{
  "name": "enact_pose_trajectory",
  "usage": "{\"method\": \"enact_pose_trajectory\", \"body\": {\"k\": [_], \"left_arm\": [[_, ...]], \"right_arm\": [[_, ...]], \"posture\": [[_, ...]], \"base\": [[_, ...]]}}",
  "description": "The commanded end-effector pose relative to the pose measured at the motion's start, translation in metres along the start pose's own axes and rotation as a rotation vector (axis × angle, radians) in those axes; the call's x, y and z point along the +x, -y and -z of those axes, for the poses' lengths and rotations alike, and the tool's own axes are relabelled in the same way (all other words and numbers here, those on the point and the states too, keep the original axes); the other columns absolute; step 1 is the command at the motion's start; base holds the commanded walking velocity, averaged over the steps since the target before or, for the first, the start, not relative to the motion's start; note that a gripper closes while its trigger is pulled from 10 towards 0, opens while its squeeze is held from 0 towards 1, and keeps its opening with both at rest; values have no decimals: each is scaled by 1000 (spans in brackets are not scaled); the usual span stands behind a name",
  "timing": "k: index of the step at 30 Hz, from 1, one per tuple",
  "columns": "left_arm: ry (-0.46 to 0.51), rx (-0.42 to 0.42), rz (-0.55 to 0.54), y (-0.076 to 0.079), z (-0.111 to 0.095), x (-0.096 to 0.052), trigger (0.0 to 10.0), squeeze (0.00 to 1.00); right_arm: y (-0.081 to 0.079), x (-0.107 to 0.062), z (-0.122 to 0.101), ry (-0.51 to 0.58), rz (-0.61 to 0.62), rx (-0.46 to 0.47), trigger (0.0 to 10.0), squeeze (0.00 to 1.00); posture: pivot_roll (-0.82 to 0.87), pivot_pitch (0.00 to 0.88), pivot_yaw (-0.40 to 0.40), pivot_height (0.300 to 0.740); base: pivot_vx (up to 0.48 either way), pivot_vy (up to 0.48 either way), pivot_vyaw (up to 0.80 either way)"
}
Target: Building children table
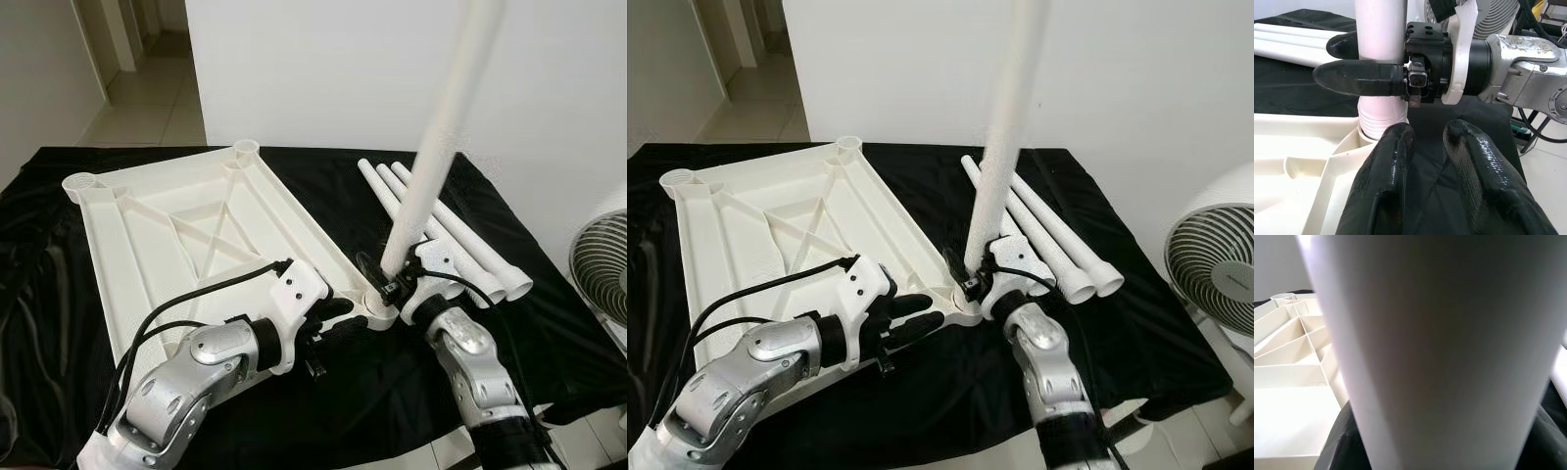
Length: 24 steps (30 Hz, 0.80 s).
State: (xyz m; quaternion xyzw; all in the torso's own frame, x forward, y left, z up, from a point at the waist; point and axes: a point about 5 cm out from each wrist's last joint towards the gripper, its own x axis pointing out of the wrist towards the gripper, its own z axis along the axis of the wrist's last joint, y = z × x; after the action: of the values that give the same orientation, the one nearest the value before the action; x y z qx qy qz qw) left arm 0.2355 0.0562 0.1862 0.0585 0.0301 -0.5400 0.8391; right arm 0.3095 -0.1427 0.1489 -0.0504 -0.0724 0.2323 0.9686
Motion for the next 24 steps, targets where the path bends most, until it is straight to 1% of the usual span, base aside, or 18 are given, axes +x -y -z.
{"method": "enact_pose_trajectory", "body": {"k": [1, 5, 7, 8, 10, 12, 14, 21, 22, 23, 24], "left_arm": [[6, 7, 20, 2, -4, 0, 10000, 0], [6, 8, 21, 2, -4, -1, 10000, 0], [5, 9, 23, 2, -5, -1, 10000, 0], [5, 9, 23, 2, -5, -1, 10000, 0], [6, 7, 24, 2, -5, -1, 10000, 0], [6, 7, 24, 2, -5, -1, 10000, 0], [5, 9, 24, 2, -5, -1, 10000, 0], [5, 8, 21, 2, -5, -1, 10000, 0], [6, 8, 20, 2, -5, -1, 10000, 0], [6, 7, 20, 2, -5, -1, 10000, 0], [6, 7, 20, 2, -5, -1, 10000, 0]], "right_arm": [[0, -13, 32, -149, 19, 70, 10000, 0], [0, -14, 33, -154, 24, 81, 10000, 0], [5, -17, 38, -174, 75, 162, 10000, 0], [5, -17, 38, -174, 75, 162, 10000, 0], [8, -19, 43, -188, 119, 221, 10000, 0], [8, -19, 43, -188, 119, 221, 10000, 0], [9, -19, 44, -187, 145, 269, 10000, 0], [8, -21, 47, -196, 167, 287, 10000, 0], [6, -21, 48, -202, 162, 263, 10000, 0], [3, -21, 48, -208, 147, 203, 10000, 0], [3, -21, 48, -208, 147, 203, 10000, 0]], "posture": [[46, 69, -18, 740], [43, 71, -14, 740], [42, 73, -13, 740], [42, 73, -13, 740], [43, 72, -14, 740], [43, 72, -14, 740], [43, 72, -14, 740], [45, 73, -17, 740], [44, 74, -17, 740], [44, 76, -18, 740], [44, 76, -18, 740]], "base": [[0, 0, 0], [0, 0, 0], [0, 0, 0], [0, 0, 0], [0, 0, 0], [0, 0, 0], [0, 0, 0], [0, 0, 0], [0, 0, 0], [0, 0, 0], [0, 0, 0]]}}
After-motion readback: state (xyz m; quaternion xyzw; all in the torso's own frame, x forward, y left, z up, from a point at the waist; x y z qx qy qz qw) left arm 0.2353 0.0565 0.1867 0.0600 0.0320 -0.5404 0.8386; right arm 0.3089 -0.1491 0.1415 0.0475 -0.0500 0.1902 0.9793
